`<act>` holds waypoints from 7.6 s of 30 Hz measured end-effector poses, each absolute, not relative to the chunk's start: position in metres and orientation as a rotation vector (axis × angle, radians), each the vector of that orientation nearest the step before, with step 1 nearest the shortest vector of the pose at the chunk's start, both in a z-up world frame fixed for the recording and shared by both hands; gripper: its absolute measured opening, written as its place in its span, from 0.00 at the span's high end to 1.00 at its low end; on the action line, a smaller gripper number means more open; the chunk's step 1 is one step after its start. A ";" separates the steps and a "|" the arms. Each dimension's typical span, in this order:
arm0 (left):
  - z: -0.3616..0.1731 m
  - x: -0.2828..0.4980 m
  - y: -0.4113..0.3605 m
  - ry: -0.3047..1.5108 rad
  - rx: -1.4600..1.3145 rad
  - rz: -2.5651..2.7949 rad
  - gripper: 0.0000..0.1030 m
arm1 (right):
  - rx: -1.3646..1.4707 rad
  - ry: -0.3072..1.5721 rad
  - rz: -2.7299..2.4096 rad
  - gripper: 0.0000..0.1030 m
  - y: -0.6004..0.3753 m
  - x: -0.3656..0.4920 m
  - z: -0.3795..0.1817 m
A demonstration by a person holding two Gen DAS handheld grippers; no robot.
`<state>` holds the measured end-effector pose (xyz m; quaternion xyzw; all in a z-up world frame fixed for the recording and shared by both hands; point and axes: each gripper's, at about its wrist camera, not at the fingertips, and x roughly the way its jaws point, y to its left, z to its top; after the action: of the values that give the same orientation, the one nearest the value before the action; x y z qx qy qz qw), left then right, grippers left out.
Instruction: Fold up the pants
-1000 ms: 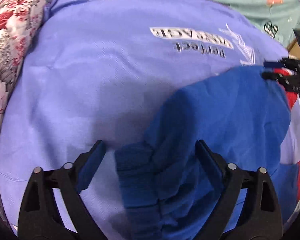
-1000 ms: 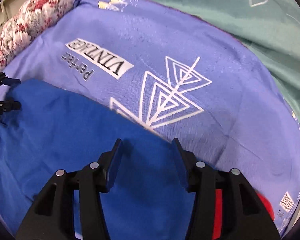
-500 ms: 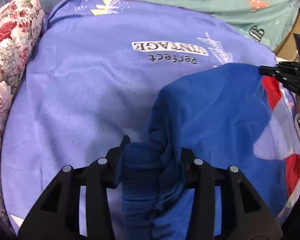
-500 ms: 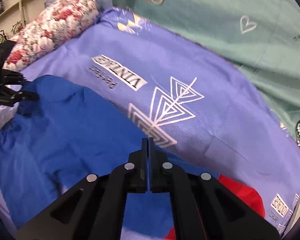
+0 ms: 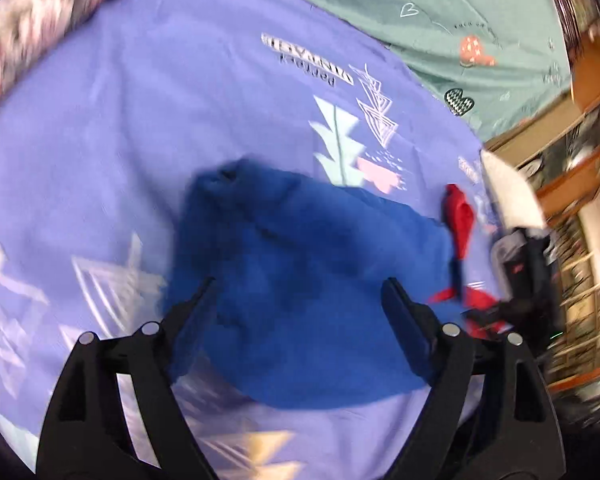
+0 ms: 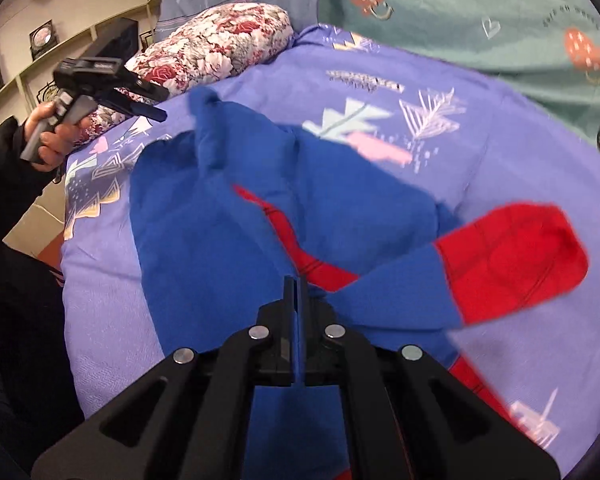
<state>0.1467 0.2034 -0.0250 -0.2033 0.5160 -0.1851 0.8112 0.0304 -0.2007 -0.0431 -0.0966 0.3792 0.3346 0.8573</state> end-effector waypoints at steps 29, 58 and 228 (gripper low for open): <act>-0.022 0.150 0.208 1.082 -0.600 -0.282 0.89 | -0.163 0.675 0.851 0.99 -0.197 -0.020 0.001; -0.009 0.075 0.155 0.966 -0.193 -0.312 0.30 | -0.022 0.800 0.172 0.14 -0.241 0.067 0.012; -0.081 0.079 0.098 1.037 -0.094 -0.257 0.09 | 0.742 0.838 -0.050 0.81 -0.419 -0.088 -0.080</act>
<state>0.0795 0.0982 -0.0813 -0.0449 0.4942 -0.1224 0.8595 -0.0879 -0.4190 -0.0800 0.3517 0.3975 -0.0236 0.8472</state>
